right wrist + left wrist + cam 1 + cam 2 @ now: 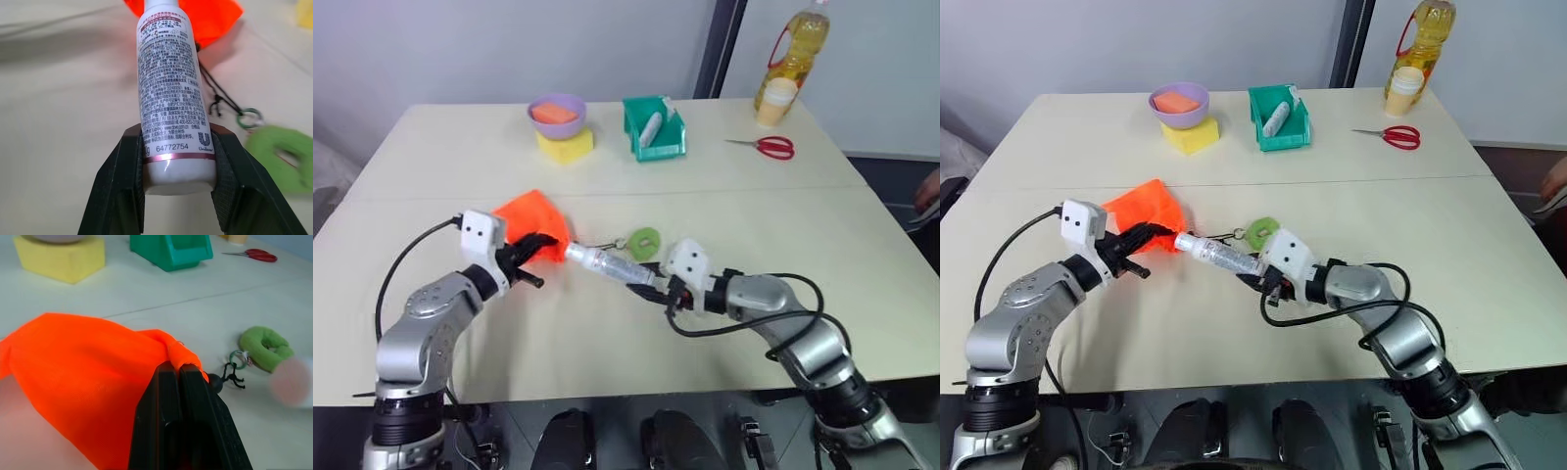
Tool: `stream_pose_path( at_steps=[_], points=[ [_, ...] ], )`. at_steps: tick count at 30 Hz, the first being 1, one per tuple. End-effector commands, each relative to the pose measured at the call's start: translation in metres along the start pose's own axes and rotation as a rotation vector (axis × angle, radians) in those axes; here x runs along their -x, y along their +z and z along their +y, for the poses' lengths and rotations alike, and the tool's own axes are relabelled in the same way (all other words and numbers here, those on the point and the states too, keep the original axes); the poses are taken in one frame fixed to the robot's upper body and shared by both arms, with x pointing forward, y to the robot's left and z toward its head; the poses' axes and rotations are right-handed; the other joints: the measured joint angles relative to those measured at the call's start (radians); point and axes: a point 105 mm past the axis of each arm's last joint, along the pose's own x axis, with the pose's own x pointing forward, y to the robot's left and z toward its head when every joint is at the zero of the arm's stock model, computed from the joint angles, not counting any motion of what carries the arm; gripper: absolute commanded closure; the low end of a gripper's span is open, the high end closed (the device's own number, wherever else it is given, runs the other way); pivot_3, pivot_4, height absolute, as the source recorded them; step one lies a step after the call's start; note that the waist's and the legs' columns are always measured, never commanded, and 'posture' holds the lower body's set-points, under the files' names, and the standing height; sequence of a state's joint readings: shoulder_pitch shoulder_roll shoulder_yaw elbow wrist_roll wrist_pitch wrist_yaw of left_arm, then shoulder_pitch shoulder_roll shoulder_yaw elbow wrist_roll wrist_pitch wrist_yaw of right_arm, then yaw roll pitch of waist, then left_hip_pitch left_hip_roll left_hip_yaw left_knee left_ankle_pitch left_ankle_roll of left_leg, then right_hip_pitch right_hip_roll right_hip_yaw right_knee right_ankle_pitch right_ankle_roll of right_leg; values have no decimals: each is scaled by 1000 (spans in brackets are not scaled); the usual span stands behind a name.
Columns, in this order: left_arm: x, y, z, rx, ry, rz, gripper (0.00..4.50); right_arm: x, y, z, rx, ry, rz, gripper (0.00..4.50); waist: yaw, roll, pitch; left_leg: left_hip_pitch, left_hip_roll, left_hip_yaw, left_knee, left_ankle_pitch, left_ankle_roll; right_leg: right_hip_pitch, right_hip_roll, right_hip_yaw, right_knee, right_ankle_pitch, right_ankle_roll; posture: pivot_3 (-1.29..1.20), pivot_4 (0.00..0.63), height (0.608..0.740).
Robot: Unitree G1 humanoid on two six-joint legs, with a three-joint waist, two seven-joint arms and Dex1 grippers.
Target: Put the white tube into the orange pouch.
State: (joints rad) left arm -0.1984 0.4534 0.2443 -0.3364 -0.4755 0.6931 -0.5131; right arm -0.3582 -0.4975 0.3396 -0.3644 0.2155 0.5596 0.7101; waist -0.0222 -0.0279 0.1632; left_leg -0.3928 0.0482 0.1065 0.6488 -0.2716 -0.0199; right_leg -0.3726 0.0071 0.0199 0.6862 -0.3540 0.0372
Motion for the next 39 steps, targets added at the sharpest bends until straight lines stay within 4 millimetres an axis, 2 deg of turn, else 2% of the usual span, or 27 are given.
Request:
stream_pose_path(
  at_steps=[1,4,12,21,25,27,34,39],
  points=[
    [7,11,11,22,22,-37,4500,-16,14,10,44,31,-36,3198,1,0,0,0,0,0,0,0,-1,0,0,0,0,0,0,0,150,740],
    [10,8,18,65,23,-23,4500,-28,13,14,25,37,-42,3198,1,0,0,0,0,0,0,1,-3,0,0,0,0,0,0,0,150,740],
    [18,-4,21,98,-47,53,4500,-57,16,5,-16,-19,-37,3198,0,0,0,0,0,0,0,2,-3,0,-1,0,0,0,0,0,150,740],
    [20,-11,23,79,-65,98,4500,-62,20,3,-91,-66,-46,3198,-9,0,0,0,0,0,0,1,-3,0,-1,-1,0,0,0,0,150,740],
    [13,-13,5,16,-136,125,4500,-68,23,1,-117,-90,-13,3198,-21,0,0,0,0,0,0,2,-3,0,-1,-1,0,0,0,0,150,740],
    [11,-14,-1,-1,-152,127,4500,-70,28,4,-142,-72,-29,3198,-24,0,0,0,0,0,0,1,-3,-1,-1,-1,1,0,0,0,150,740],
    [0,-14,-42,-18,-274,115,4500,-79,39,18,-182,3,-22,3198,-23,0,0,-1,0,0,-1,1,-3,-1,-1,-1,1,0,0,0,150,740],
    [0,-14,-57,-9,-331,125,4500,-79,43,27,-191,66,-21,3198,-23,0,0,-1,0,0,-1,-1,1,-1,-1,-1,1,0,0,0,150,740]
  ],
)
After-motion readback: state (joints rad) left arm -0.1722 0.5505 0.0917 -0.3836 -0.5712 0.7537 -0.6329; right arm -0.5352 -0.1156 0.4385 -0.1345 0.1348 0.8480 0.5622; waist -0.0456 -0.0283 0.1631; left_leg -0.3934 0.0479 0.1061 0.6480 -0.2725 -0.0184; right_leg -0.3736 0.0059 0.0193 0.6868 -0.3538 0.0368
